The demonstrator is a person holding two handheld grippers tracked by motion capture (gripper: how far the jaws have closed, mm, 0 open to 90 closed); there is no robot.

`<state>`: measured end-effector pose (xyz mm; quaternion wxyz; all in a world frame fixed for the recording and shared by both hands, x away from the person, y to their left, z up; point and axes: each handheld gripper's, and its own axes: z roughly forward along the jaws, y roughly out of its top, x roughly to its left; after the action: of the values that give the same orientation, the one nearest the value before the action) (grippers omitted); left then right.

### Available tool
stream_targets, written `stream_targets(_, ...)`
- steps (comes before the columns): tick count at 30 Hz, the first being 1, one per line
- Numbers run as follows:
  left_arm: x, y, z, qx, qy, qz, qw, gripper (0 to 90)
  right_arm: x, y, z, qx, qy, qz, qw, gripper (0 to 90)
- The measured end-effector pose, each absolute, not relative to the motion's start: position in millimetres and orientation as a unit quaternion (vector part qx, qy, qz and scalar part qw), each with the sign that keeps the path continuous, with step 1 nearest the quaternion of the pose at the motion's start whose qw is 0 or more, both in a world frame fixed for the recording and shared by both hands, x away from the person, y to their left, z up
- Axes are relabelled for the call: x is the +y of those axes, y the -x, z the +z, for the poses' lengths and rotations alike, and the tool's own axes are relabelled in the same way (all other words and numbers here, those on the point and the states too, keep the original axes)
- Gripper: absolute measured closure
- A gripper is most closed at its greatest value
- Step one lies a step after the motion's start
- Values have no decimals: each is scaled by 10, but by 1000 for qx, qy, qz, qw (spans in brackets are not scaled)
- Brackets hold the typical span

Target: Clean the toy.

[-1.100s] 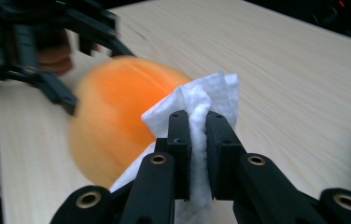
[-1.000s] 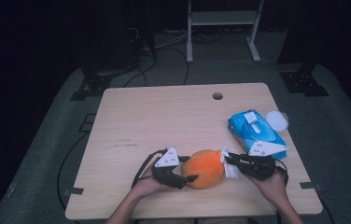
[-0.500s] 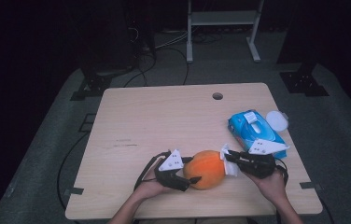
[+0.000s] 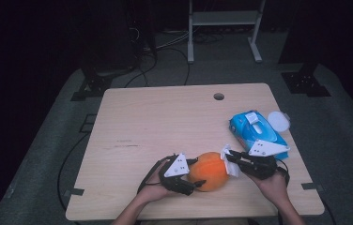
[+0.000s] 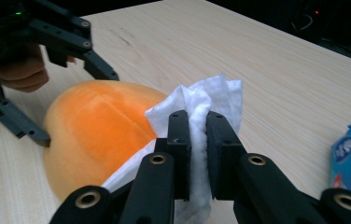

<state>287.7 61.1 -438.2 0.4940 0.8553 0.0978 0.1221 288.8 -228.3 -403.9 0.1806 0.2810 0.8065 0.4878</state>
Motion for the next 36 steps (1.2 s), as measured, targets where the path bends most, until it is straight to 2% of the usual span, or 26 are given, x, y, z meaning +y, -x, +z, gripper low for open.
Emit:
stream_targets(5,612,-2861,-4380,91,-859,124,488,256,-2113,-2816,-4018,812,-251,496,180,801)
stream_targets(10,643,-2968,-4359,131,-854,98,494,82,-2145,-2807,-4022,816,-246,491,179,801)
stream_targets(12,622,-2988,-4396,139,-856,73,493,96,-2164,-2804,-4027,817,-247,489,180,801)
stream_targets(13,608,-2967,-4412,134,-856,80,492,139,-2168,-2809,-4026,816,-249,490,176,801)
stream_targets(18,565,-2844,-4325,106,-855,147,487,343,-2055,-2732,-3964,811,-235,501,191,801)
stream_targets(21,514,-2780,-4276,86,-852,188,481,375,-2009,-2710,-3910,804,-224,518,188,801)
stream_targets(23,493,-2751,-4267,71,-857,205,467,374,-1995,-2711,-3911,804,-221,519,192,801)
stream_targets(27,523,-2757,-4293,68,-863,194,462,361,-2072,-2795,-4005,807,-240,507,183,801)
stream_targets(29,529,-2765,-4298,66,-865,180,464,323,-2174,-2871,-4069,807,-262,498,179,801)
stream_targets(33,564,-2858,-4308,100,-861,121,484,169,-2271,-2894,-4119,811,-273,485,180,801)
stream_targets(36,583,-2897,-4337,111,-862,110,483,174,-2250,-2877,-4127,810,-274,487,181,804)
